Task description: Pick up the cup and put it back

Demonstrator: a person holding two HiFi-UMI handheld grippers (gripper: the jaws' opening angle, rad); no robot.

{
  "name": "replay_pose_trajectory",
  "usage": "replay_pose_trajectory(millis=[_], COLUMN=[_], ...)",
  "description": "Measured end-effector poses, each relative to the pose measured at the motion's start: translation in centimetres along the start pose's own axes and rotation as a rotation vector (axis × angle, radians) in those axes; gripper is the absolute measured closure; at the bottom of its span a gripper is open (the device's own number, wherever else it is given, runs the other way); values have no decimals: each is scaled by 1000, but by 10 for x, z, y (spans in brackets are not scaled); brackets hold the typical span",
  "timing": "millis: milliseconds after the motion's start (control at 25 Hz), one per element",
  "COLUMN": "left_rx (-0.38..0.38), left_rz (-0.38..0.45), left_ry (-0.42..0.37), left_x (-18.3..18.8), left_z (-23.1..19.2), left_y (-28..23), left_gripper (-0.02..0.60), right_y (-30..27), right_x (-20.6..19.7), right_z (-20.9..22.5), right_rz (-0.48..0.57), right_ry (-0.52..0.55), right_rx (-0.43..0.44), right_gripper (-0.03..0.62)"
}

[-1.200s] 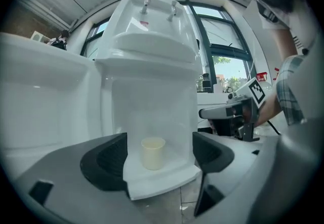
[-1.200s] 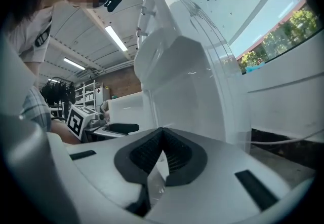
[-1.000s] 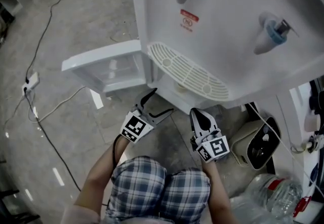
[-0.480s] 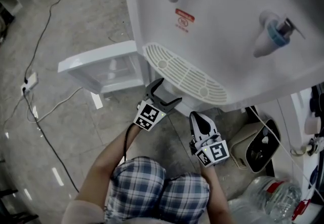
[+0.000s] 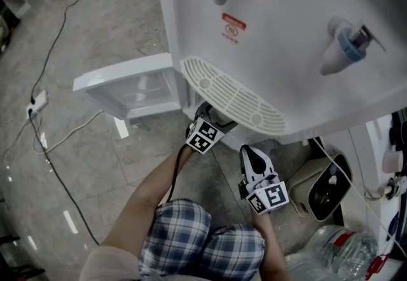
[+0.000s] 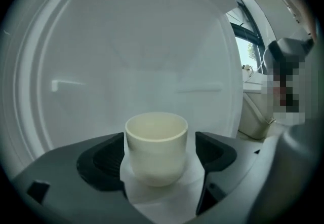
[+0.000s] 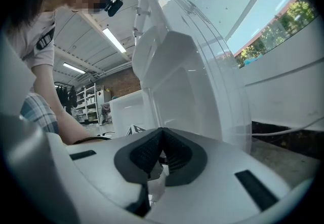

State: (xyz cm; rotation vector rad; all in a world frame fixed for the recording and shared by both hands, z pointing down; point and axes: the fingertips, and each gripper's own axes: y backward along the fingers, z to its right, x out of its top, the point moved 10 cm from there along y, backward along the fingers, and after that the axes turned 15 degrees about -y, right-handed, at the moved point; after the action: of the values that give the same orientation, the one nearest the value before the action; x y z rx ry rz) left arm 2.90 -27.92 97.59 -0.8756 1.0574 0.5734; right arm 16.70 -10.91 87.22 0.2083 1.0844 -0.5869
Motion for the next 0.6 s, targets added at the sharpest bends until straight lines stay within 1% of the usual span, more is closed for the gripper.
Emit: replay_pose_trajectory(millis=[120,280,400,600], left_rx=[-1,23,21,18], left_rz=[-17,-41,-40,-60], left_ry=[7,7,3,1], left_x=[-5,-14,-13,-12], left_z=[1,-2,-3,-3], left_y=[-11,-16,-17,-14], left_gripper=[161,163,164,167], right_y=[3,4,6,7], right_x=[-1,-3,-2,-3], right_z=[1,0,1,-1], right_rz=[-1,-7,2,5], right_ry=[-3,-2,-3,-4], right_rx=[-7,-9,-15,-18], right_gripper=[577,577,577,577])
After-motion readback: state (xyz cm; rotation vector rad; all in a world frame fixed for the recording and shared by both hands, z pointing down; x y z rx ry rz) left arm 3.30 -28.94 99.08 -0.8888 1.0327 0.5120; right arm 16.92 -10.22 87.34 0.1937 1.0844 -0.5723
